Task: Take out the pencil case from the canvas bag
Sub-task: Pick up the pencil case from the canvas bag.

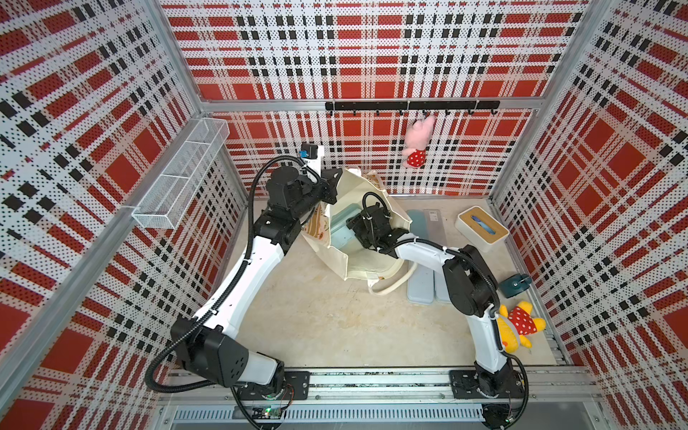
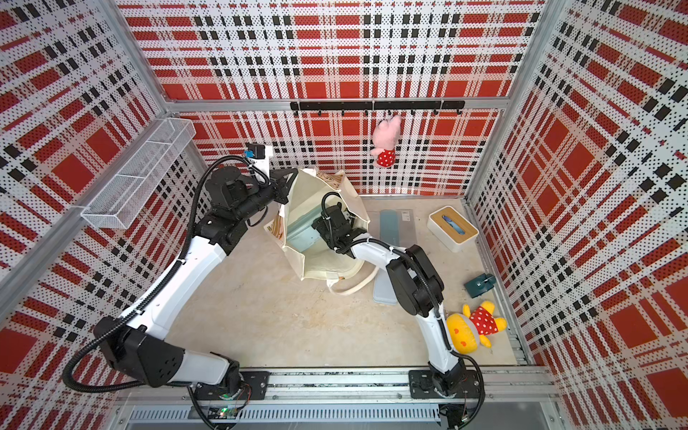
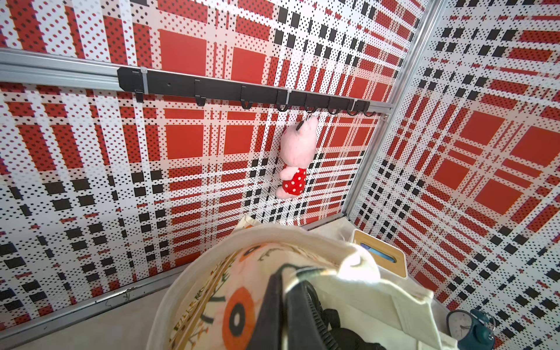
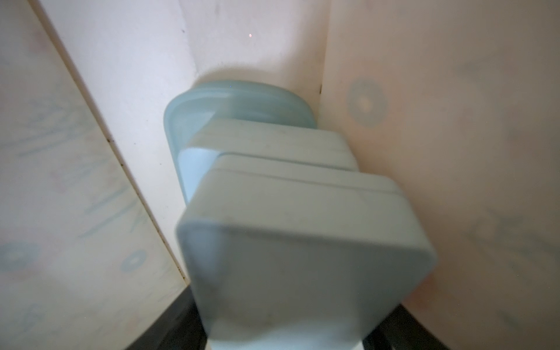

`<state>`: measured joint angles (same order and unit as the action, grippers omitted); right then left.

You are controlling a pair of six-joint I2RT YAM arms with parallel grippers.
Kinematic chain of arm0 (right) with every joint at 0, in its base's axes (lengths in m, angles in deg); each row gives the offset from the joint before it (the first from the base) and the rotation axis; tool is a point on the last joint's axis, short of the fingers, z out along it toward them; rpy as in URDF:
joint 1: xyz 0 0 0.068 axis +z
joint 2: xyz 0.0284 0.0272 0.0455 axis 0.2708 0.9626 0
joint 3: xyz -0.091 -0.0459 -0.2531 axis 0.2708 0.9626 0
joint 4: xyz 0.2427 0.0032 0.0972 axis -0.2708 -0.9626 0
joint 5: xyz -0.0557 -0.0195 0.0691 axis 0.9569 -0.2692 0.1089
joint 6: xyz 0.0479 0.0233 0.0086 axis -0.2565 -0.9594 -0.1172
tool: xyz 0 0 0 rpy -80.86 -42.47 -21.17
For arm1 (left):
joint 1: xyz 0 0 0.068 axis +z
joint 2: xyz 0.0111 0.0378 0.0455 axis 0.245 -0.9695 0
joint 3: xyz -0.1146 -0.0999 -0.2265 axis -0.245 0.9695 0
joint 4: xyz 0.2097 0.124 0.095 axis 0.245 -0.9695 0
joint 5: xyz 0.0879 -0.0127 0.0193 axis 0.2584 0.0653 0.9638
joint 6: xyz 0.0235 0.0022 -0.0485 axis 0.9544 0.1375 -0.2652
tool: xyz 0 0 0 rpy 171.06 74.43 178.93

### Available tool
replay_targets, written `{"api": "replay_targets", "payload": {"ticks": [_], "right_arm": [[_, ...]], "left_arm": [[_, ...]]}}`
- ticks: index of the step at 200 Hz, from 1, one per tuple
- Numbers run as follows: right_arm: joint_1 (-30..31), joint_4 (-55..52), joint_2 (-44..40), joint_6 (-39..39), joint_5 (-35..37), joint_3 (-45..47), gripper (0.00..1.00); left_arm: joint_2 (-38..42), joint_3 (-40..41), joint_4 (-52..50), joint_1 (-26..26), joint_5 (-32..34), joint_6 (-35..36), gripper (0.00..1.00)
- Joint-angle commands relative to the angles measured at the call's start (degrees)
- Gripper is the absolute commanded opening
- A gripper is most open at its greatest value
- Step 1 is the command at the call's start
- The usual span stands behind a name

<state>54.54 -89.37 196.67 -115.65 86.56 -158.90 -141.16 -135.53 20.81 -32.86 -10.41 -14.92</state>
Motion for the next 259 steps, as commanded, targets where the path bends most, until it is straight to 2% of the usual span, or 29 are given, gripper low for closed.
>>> {"api": "replay_targets", "payload": {"ticks": [1, 55, 95, 141, 213, 259], "right_arm": [[-0.6, 1.84, -1.52, 2.28, 1.85, 1.08, 0.7], [-0.18, 2.72, -5.41, 8.87, 4.09, 2.01, 0.64], [1.22, 5.33, -9.11, 19.01, 5.43, 2.8, 0.6], [3.12, 8.47, -11.92, 31.69, 5.55, 2.92, 0.49], [5.29, 9.76, -17.01, 49.28, 6.03, 2.51, 0.46], [5.56, 9.59, -19.91, 54.99, 4.88, 3.29, 0.43]], "left_arm": [[3.42, -2.09, 8.98, 0.4, 0.14, 0.44, 0.0], [3.54, -1.41, 8.81, 0.92, 0.6, 0.48, 0.0], [3.67, -1.55, 8.28, 1.01, 0.76, 0.96, 0.0], [3.31, -1.3, 8.09, 1.21, 0.82, 1.15, 0.0], [3.66, -0.31, 7.31, 1.53, 1.35, 1.54, 0.0], [1.8, -2.79, 3.49, 1.88, 3.42, 2.0, 0.0]]}}
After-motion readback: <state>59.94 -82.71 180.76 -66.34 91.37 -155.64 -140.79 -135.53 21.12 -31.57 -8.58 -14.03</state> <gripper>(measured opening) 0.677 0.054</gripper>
